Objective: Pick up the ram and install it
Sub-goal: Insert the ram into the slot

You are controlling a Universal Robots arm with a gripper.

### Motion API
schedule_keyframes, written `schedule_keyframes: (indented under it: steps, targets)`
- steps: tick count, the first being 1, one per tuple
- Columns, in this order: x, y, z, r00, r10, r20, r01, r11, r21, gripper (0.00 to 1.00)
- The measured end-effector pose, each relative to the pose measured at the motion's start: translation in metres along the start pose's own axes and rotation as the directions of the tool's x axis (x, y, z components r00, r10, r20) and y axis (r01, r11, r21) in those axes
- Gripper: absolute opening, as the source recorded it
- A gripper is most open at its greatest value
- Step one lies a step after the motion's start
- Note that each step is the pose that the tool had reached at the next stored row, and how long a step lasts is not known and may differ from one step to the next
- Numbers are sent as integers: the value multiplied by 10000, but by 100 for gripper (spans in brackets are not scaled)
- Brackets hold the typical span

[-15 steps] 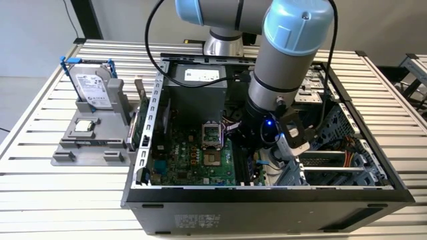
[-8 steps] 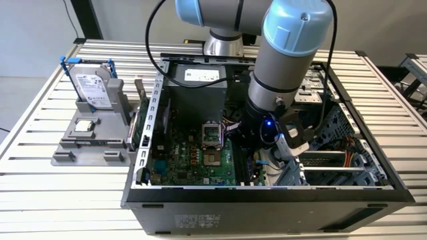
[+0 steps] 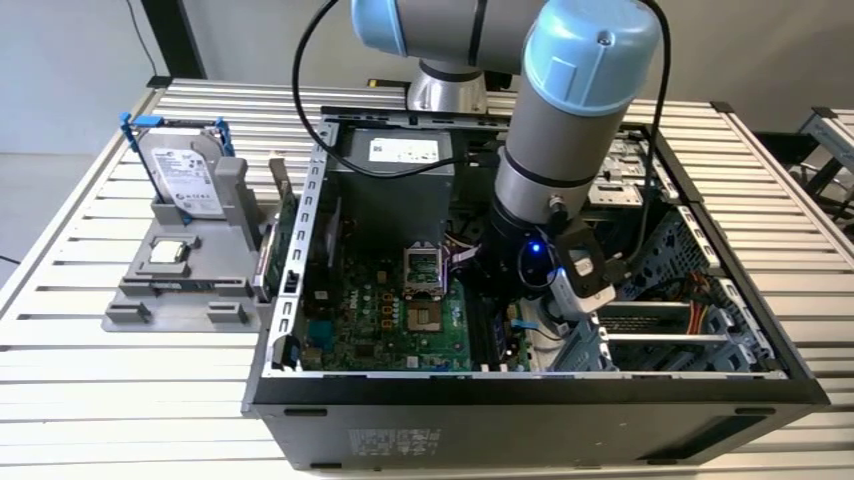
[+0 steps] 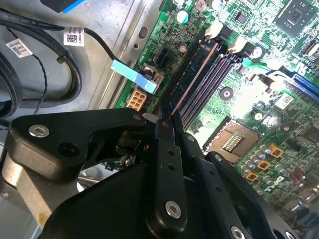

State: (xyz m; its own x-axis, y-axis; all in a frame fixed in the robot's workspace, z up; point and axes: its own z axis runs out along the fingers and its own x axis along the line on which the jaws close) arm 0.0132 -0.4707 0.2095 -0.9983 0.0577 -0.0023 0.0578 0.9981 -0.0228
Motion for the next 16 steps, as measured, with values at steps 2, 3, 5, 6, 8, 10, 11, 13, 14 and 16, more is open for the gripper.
schedule_keyframes:
  steps: [2, 3, 5, 6, 8, 10, 11, 13, 14, 16]
  targets:
    - [0, 0, 0, 10000, 1, -1, -1, 10000, 2, 0]
    - [0, 0, 0, 10000, 0, -2, 0, 10000, 2, 0]
    - [1, 0, 0, 10000, 1, -4, -1, 10000, 3, 0]
    - [1, -1, 0, 10000, 2, -6, -2, 10000, 6, 100]
    - [1, -1, 0, 10000, 2, -6, -2, 10000, 2, 100]
    - [0, -1, 0, 10000, 0, -7, 0, 10000, 2, 100]
    - [0, -1, -2, 10000, 4, -8, -4, 10000, 4, 100]
    - [0, -2, -80, 10000, 43, -9, -43, 10000, 3, 100]
    - [0, -3, -127, 10000, 43, -10, -43, 10000, 3, 100]
    - [-1, -5, -217, 10000, 45, -10, -45, 10000, 6, 100]
